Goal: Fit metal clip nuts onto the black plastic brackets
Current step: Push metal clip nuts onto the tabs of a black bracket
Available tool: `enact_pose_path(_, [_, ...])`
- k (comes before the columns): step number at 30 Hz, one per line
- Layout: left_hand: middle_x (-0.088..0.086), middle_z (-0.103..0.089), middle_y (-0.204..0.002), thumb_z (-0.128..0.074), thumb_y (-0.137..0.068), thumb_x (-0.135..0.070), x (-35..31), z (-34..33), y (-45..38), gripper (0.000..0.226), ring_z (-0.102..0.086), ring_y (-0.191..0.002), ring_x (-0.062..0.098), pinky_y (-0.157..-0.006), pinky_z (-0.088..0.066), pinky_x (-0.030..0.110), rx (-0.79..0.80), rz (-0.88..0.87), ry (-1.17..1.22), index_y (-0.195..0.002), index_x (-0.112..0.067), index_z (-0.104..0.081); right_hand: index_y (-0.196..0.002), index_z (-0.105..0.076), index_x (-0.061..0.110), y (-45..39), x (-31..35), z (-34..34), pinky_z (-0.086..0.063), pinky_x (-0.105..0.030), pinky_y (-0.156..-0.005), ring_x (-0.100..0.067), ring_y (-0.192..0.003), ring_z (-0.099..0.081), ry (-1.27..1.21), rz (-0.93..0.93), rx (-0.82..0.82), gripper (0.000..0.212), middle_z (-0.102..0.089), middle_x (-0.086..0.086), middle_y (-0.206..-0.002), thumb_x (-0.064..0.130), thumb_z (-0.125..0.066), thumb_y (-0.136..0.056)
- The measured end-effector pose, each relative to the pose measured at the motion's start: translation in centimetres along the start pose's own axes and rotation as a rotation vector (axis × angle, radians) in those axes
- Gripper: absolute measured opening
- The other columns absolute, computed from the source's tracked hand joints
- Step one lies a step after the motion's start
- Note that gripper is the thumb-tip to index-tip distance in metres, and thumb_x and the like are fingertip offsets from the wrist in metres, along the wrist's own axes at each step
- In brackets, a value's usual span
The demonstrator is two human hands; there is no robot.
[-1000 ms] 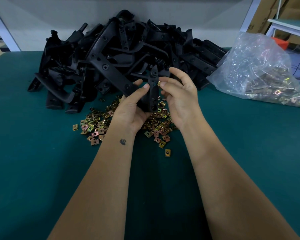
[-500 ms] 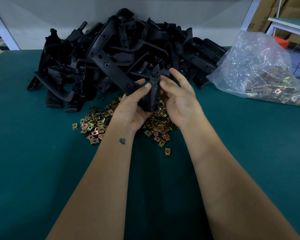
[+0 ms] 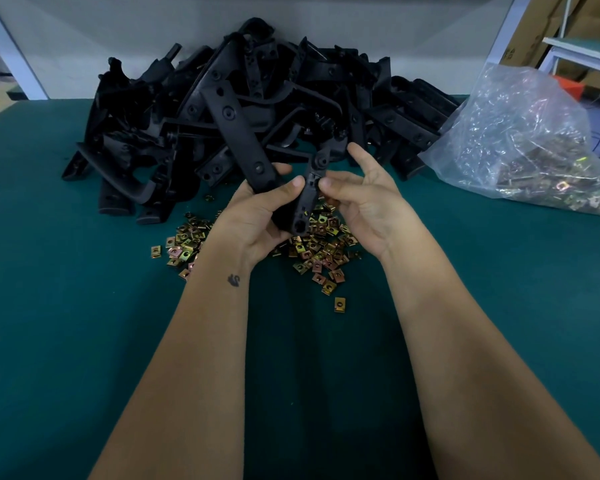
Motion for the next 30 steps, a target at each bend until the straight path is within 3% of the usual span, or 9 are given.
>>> enact_pose_path(2, [-0.004,-0.076,-0.083,-0.071,-0.084,-0.008,-0.1,0.1,0.0,0.020,-0.073,-0.074,0.010,-0.059,-0.058,0.031,-0.007,0.013,-0.016,-0.091,-0.023,-0.061,-0.156,-0.016,0.015,0.0,-0.1,0.1,-0.034,-0.044,-0.116,-0.016,-0.095,-0.070,0.023,-0.001,-0.010,0.095,-0.075,-0.003,-0.083,-0.012,-0.067,-0.080])
enact_pose_path(5, [-0.004,-0.076,-0.084,-0.071,-0.083,-0.010,0.0,-0.1,0.0,0.018,-0.073,-0.074,0.010,-0.059,-0.058,0.030,0.014,0.017,0.046,-0.090,-0.024,-0.061,-0.155,-0.019,0.012,0.0,-0.1,0.0,-0.047,-0.034,-0.104,-0.018,-0.096,-0.070,-0.089,0.001,-0.004,0.089,-0.074,-0.008,-0.091,-0.012,-0.065,-0.082])
enact_pose_path(7, [-0.003,-0.076,-0.085,-0.068,-0.085,-0.010,0.3,-0.6,0.0,0.016,-0.073,-0.075,0.011,-0.057,-0.057,0.028,0.036,-0.011,0.136,-0.089,-0.023,-0.061,-0.149,-0.031,0.004,-0.1,-0.2,-0.5,-0.052,-0.030,-0.097,-0.020,-0.100,-0.070,-0.185,-0.021,-0.007,0.073,-0.073,-0.013,-0.104,-0.007,-0.064,-0.085])
enact_pose_path(10, [0.000,-0.076,-0.088,-0.070,-0.082,-0.012,0.8,-1.3,0.0,0.016,-0.073,-0.077,0.013,-0.058,-0.057,0.028,0.041,-0.059,0.249,-0.092,-0.021,-0.061,-0.131,-0.054,-0.006,0.1,-0.4,-1.5,-0.046,-0.037,-0.107,-0.026,-0.110,-0.064,-0.174,-0.055,0.034,0.040,-0.066,-0.019,-0.121,0.005,-0.058,-0.093])
enact_pose_path(14, [0.003,-0.076,-0.091,-0.074,-0.072,-0.015,0.9,-1.2,-0.1,0.025,-0.074,-0.081,0.017,-0.061,-0.058,0.031,0.037,-0.073,0.278,-0.093,-0.020,-0.063,-0.107,-0.068,0.001,0.5,-0.5,-1.9,-0.049,-0.033,-0.095,-0.019,-0.095,-0.066,-0.122,-0.065,0.051,0.018,-0.072,-0.011,-0.102,0.011,-0.057,-0.096])
enact_pose_path(17, [0.002,-0.076,-0.089,-0.071,-0.081,-0.012,0.9,-1.1,-0.2,0.016,-0.073,-0.079,0.016,-0.059,-0.058,0.032,0.021,-0.059,0.234,-0.090,-0.022,-0.063,-0.109,-0.064,0.001,0.5,-0.5,-1.7,-0.045,-0.042,-0.101,-0.026,-0.101,-0.059,-0.078,-0.067,0.016,0.018,-0.067,-0.017,-0.111,0.011,-0.058,-0.096])
enact_pose_path(20, [0.001,-0.076,-0.088,-0.066,-0.089,-0.008,1.0,-1.2,-0.2,0.015,-0.073,-0.080,0.016,-0.063,-0.059,0.032,0.016,-0.043,0.201,-0.088,-0.022,-0.062,-0.092,-0.063,0.006,0.6,-0.1,-1.3,-0.051,-0.038,-0.091,-0.021,-0.088,-0.064,-0.027,-0.043,0.005,0.004,-0.069,-0.010,-0.095,0.009,-0.061,-0.093])
enact_pose_path(23, [0.000,-0.075,-0.087,-0.065,-0.089,-0.007,0.9,-1.2,-0.1,0.015,-0.072,-0.079,0.015,-0.062,-0.058,0.031,0.022,-0.046,0.176,-0.088,-0.022,-0.059,-0.084,-0.064,0.006,0.5,0.1,-1.0,-0.055,-0.031,-0.080,-0.018,-0.080,-0.066,-0.039,-0.027,0.008,0.007,-0.070,-0.009,-0.090,0.007,-0.063,-0.091])
enact_pose_path(30, [0.000,-0.074,-0.085,-0.065,-0.091,-0.005,0.7,-1.2,0.1,0.018,-0.071,-0.080,0.015,-0.062,-0.058,0.031,-0.022,-0.116,0.105,-0.089,-0.020,-0.057,-0.080,-0.061,0.007,0.4,-0.4,-1.3,-0.052,-0.030,-0.079,-0.016,-0.077,-0.062,-0.020,-0.020,-0.036,0.011,-0.067,-0.007,-0.082,0.006,-0.063,-0.090])
Point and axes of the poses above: each hand's wrist, its own y-axis away from the middle knuckle, its own z-axis out of the back of the hand, x = y × z, the point moved 1 cm from there along -y, towards the middle knuckle
